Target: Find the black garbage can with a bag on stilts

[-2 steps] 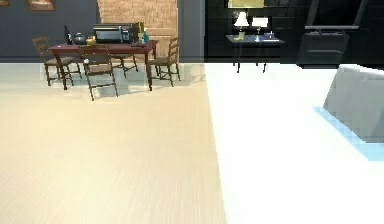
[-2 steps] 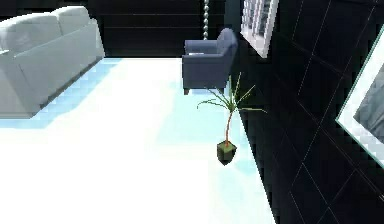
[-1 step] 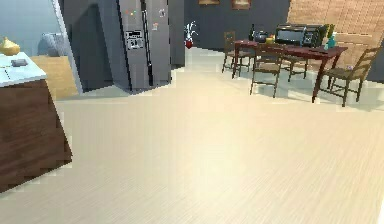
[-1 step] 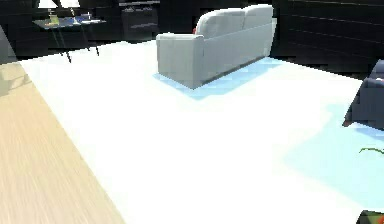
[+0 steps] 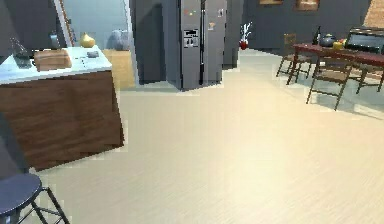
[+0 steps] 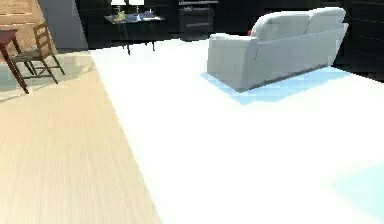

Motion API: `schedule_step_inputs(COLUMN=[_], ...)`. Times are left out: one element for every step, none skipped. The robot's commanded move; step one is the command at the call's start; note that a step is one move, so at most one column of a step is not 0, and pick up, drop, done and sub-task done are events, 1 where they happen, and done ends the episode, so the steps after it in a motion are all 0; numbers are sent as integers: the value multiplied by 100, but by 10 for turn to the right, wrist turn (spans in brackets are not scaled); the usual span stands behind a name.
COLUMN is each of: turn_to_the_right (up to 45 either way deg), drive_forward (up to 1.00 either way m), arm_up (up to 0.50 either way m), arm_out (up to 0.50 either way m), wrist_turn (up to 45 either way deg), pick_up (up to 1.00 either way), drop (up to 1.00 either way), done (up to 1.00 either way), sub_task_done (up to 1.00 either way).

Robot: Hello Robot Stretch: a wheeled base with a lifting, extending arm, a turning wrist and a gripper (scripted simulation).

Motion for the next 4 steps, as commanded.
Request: schedule_step_inputs(turn_to_the_right=[-30,0,0,-180], drive_forward=[0,100,95,0], arm_up=[0,0,0,0], arm_out=[0,0,0,0], wrist_turn=[0,0,0,0], pick_up=[0,0,0,0], drop=[0,0,0,0], done=[0,0,0,0], sub_task_done=[0,0,0,0])
